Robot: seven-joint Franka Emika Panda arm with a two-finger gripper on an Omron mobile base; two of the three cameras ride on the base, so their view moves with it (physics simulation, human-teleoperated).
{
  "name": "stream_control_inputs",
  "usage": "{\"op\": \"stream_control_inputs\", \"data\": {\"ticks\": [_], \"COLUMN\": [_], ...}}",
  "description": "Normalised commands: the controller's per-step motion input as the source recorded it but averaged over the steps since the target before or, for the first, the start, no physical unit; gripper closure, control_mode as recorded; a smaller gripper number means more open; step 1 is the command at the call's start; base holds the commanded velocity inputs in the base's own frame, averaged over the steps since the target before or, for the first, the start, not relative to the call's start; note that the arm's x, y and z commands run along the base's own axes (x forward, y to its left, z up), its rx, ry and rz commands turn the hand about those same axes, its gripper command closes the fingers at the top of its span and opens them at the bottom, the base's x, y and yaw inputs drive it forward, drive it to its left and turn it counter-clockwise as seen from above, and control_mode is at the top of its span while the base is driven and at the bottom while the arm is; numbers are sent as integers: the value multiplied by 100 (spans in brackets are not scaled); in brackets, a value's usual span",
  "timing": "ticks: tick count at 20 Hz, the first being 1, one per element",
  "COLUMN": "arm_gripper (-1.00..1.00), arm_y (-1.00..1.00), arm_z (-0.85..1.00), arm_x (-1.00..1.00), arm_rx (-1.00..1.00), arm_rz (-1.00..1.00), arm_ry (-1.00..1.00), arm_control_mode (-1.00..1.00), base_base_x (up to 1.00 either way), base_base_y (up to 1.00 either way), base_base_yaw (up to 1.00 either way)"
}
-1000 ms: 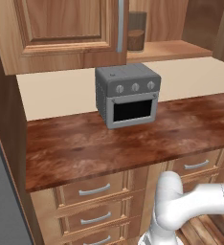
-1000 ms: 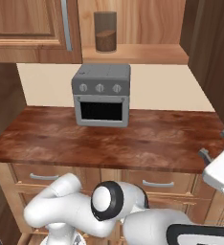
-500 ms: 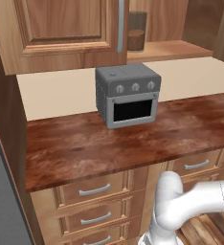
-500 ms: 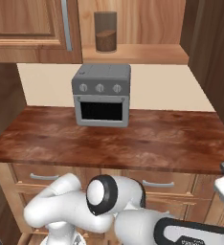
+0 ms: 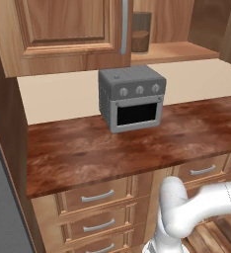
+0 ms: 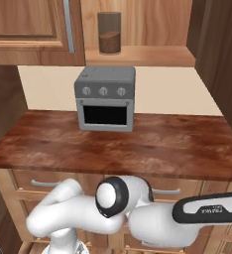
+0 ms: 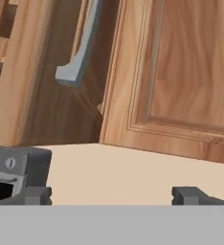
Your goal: Pick the jar and jar from the dining table and place them in the open cabinet. Close the cabinet after placing the objects.
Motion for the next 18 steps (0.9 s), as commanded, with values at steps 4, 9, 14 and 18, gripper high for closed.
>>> {"op": "stream_control_inputs", "data": {"ticks": [4,9,14,18], "arm_gripper": [-100,-100,-100,-100], "arm_y": [-34,9,0,28], "arm_z": [19,5,0,21], "arm_x": [42,73,44,-45], "arm_rx": [13,0,4,12], "arm_rz": [2,21,42,48], "arm_ry": [6,26,18,1], "arm_control_mode": [-100,-100,-100,-100], "base_base_x": [0,0,0,0], "base_base_y": [0,0,0,0], "base_base_yaw": [0,0,0,0]}}
